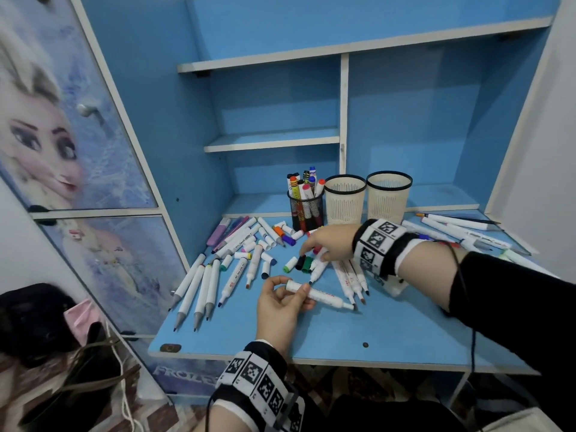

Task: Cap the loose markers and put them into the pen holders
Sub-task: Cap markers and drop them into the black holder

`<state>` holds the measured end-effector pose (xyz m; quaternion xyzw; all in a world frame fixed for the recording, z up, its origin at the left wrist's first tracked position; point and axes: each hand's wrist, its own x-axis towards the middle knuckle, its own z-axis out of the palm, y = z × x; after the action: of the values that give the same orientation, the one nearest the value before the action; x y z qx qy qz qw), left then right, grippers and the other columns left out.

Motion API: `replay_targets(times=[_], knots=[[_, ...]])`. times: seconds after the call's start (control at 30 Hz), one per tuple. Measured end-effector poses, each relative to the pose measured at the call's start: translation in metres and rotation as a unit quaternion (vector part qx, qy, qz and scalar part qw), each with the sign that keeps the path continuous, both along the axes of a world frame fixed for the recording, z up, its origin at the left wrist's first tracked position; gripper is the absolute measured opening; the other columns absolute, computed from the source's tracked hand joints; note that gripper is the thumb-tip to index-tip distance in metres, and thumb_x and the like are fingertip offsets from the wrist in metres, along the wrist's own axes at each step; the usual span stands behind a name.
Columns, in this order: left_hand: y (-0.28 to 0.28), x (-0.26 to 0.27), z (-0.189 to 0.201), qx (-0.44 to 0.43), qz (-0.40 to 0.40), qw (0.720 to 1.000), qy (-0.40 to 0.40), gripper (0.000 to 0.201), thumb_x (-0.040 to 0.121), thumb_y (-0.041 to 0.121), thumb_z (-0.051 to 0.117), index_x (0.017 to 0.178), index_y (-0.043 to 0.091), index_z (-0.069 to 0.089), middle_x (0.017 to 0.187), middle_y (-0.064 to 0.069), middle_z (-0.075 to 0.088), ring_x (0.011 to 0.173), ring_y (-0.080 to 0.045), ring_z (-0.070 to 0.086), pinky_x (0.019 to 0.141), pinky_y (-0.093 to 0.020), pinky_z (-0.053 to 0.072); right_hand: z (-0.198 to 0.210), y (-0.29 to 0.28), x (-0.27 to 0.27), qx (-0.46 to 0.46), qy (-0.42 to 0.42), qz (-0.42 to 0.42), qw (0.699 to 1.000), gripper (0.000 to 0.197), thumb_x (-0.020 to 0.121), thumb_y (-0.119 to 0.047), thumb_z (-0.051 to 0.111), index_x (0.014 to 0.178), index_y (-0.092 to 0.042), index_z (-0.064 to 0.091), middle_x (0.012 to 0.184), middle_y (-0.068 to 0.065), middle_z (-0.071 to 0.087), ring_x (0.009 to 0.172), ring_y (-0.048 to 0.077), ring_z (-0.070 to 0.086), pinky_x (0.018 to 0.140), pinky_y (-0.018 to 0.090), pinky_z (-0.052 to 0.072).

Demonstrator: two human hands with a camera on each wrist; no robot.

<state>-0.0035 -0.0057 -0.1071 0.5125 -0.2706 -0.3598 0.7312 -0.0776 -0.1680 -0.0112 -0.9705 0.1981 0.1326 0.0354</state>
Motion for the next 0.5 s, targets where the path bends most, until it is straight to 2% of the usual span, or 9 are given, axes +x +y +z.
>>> replay_targets(times=[0.07,0.2,0.3,0.43,0.5], knots=[[0.000,0.000,0.000,0.005,-0.002,1.000,-0.003,0.026,0.083,0.000,0.066,0.100,0.004,0.046,0.063,-0.011,0.067,0.052,-0.017,0.064,0.062,-0.026,0.057,-0.001,0.003,0.016,-0.016,0.026,0.013,0.999,0.042,0.092,-0.008,0.053,0.131,-0.024,0.052,0.128,0.004,0.055,0.114,0.020,0.051,0.086,0.027,0.040],[0.000,0.001,0.000,0.009,-0.014,1.000,-0.011,0.026,0.083,-0.001,0.066,0.098,0.006,0.046,0.062,-0.010,0.065,0.051,-0.017,0.064,0.060,-0.025,0.057,-0.002,0.005,0.035,-0.042,0.060,0.028,0.997,0.033,0.093,-0.011,0.053,0.125,-0.019,0.056,0.121,0.008,0.056,0.110,0.025,0.054,0.086,0.033,0.045],[-0.001,0.002,-0.001,0.011,-0.016,1.000,-0.009,0.026,0.082,-0.002,0.065,0.098,0.006,0.046,0.064,-0.012,0.064,0.051,-0.017,0.064,0.060,-0.026,0.057,-0.003,0.004,0.041,-0.058,0.064,0.024,0.996,0.031,0.092,-0.015,0.057,0.122,-0.018,0.058,0.120,0.009,0.054,0.109,0.025,0.053,0.077,0.029,0.041],[-0.002,0.002,-0.001,0.010,-0.017,1.000,-0.009,0.026,0.083,-0.003,0.065,0.098,0.006,0.046,0.065,-0.014,0.063,0.051,-0.018,0.064,0.060,-0.026,0.057,-0.001,0.003,0.042,-0.071,0.081,0.003,0.994,0.037,0.089,-0.020,0.062,0.126,-0.016,0.055,0.120,0.007,0.053,0.111,0.024,0.052,0.073,0.026,0.037],[-0.002,0.002,-0.001,0.012,-0.015,1.000,-0.012,0.026,0.083,-0.003,0.065,0.097,0.007,0.046,0.064,-0.014,0.063,0.051,-0.018,0.064,0.060,-0.026,0.057,-0.002,0.004,0.042,-0.068,0.074,0.000,0.995,0.039,0.089,-0.019,0.063,0.126,-0.015,0.053,0.107,0.005,0.054,0.106,0.024,0.053,0.065,0.023,0.037]])
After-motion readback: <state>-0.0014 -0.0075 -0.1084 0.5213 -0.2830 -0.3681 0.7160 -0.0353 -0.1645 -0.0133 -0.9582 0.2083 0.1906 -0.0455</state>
